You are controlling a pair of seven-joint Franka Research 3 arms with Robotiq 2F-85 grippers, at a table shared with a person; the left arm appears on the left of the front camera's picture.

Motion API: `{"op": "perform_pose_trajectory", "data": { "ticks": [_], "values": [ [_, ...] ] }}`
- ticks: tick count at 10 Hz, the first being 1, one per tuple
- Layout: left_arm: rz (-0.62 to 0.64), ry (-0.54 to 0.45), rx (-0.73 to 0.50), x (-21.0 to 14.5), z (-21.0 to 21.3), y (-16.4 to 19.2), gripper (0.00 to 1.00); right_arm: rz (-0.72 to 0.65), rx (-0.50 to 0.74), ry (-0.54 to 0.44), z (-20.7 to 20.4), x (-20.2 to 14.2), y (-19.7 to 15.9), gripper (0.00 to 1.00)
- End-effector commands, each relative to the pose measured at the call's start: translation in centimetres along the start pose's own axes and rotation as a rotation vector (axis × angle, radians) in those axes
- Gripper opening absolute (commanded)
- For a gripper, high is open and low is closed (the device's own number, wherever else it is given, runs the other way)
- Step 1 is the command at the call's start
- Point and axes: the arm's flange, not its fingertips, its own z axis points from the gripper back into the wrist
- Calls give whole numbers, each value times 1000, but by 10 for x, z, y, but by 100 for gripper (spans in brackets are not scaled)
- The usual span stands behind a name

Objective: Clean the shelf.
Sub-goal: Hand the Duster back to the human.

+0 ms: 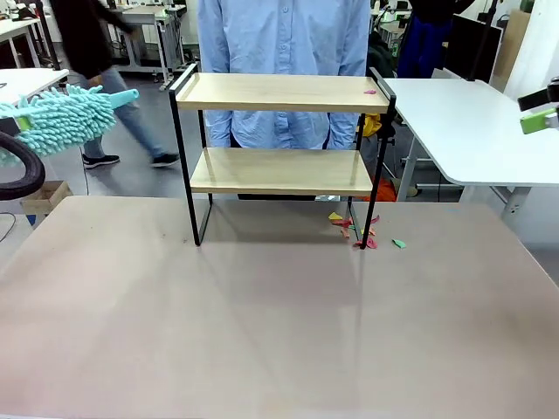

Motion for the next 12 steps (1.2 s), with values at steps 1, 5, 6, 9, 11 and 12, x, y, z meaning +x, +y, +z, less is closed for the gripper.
{"op": "perform_pose_trajectory", "data": {
  "ticks": [1,5,6,9,11,12],
  "values": [
    [-10,16,-15,1,0,0,17,19,3,1,3,1,-2,100],
    [-10,16,-15,1,0,0,17,19,3,1,3,1,-2,100],
    [-10,16,-15,1,0,0,17,19,3,1,3,1,-2,100],
    [-10,16,-15,1,0,0,17,19,3,1,3,1,-2,100],
    [-10,16,-15,1,0,0,17,19,3,1,3,1,-2,100],
    [-10,16,-15,1,0,0,17,19,3,1,3,1,-2,100]
  ]
}}
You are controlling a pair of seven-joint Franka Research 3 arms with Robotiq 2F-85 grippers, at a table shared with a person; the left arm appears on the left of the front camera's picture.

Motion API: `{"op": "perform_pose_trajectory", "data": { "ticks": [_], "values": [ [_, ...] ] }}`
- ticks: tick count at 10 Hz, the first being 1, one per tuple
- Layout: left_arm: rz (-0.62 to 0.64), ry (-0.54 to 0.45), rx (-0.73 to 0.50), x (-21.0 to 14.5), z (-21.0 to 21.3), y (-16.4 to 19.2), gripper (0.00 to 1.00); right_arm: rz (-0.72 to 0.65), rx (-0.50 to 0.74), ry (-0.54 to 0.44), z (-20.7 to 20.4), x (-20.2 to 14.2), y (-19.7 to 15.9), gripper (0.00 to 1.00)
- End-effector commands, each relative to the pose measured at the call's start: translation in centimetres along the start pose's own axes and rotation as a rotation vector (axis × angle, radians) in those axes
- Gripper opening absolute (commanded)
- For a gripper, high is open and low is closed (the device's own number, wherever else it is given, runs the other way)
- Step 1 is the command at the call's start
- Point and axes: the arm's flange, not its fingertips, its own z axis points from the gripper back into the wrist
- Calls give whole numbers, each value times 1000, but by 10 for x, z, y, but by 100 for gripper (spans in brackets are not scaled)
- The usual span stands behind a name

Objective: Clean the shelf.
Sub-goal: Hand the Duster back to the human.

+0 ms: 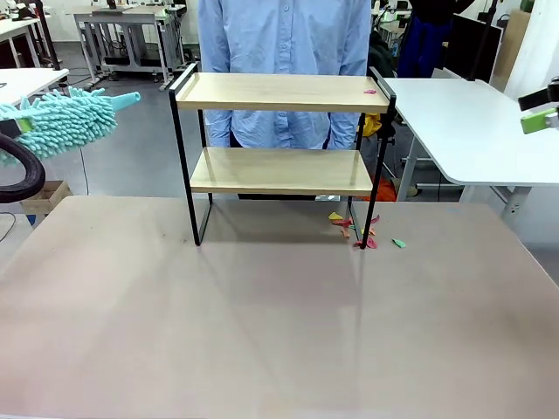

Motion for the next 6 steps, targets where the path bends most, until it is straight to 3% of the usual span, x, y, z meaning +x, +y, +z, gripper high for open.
{"op": "perform_pose_trajectory", "data": {
  "ticks": [1,6],
  "values": [
    [2,3,-11,2,1,0,17,19,3,1,3,1,-2,100],
    [2,3,-11,2,1,0,17,19,3,1,3,1,-2,100]
  ]
}}
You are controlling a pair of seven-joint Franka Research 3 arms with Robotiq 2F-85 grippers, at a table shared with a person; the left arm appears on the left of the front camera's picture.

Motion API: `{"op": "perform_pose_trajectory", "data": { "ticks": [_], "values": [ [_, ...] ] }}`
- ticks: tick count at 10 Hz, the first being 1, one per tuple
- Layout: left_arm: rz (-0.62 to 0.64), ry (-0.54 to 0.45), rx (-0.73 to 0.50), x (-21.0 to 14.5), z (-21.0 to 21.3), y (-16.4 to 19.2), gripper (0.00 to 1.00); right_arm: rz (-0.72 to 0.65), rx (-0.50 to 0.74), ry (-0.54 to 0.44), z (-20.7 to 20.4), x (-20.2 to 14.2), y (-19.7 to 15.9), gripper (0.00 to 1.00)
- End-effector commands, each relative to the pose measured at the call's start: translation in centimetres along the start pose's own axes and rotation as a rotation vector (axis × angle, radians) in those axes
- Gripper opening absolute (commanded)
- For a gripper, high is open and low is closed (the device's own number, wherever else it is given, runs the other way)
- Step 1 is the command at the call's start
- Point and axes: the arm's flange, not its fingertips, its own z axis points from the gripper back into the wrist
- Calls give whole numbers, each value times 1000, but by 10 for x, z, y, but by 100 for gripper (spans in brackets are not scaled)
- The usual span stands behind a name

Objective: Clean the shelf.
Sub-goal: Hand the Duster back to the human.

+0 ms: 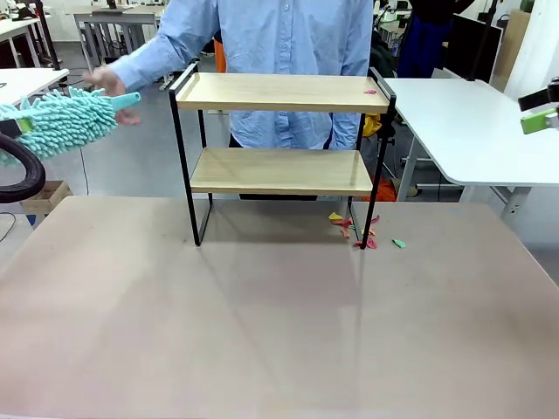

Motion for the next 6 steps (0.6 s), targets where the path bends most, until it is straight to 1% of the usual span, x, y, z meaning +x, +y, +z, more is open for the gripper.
{"op": "perform_pose_trajectory", "data": {
  "ticks": [1,4,5,6],
  "values": [
    [2,3,-10,1,1,0,17,19,2,1,3,1,-2,100],
    [2,3,-10,1,1,0,17,19,2,1,3,1,-2,100],
    [0,1,-2,0,0,0,76,19,2,1,3,1,-2,100],
    [11,26,-22,8,6,-1,75,19,2,1,3,1,-2,100]
  ]
}}
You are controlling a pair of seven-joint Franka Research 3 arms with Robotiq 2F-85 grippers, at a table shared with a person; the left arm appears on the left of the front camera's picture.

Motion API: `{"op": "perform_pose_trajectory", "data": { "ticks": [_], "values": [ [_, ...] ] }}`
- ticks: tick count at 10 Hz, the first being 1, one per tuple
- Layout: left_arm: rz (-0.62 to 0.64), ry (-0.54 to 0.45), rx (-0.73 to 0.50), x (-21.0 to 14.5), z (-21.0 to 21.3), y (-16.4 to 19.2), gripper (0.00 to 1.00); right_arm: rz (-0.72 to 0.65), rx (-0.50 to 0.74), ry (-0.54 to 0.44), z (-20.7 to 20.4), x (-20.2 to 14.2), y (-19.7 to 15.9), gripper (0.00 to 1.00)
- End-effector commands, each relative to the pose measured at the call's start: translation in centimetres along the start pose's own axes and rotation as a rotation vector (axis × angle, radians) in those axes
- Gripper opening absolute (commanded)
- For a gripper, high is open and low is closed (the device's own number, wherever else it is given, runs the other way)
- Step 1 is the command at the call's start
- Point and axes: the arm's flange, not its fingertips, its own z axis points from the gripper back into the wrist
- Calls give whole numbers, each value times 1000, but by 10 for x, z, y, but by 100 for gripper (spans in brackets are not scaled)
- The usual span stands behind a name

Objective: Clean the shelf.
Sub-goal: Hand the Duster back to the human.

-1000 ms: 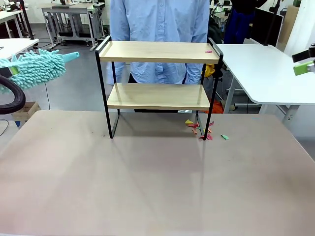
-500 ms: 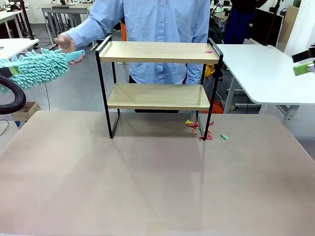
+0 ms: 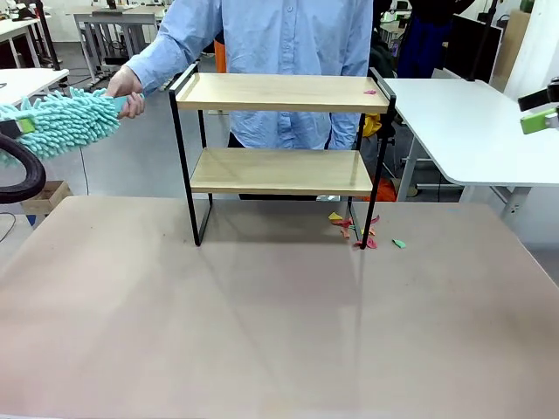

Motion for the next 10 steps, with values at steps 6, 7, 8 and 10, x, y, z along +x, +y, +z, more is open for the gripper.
{"op": "perform_pose_trajectory", "data": {
  "ticks": [6,7,8,10],
  "values": [
    [364,-109,-68,142,70,57,100,19,3,1,3,2,-2,100],
    [393,-150,-46,160,84,76,100,19,3,1,3,2,-2,100],
    [417,-177,-15,173,95,97,100,19,3,1,3,2,-2,100],
    [451,-170,45,176,100,132,100,19,3,1,3,2,-2,100]
  ]
}}
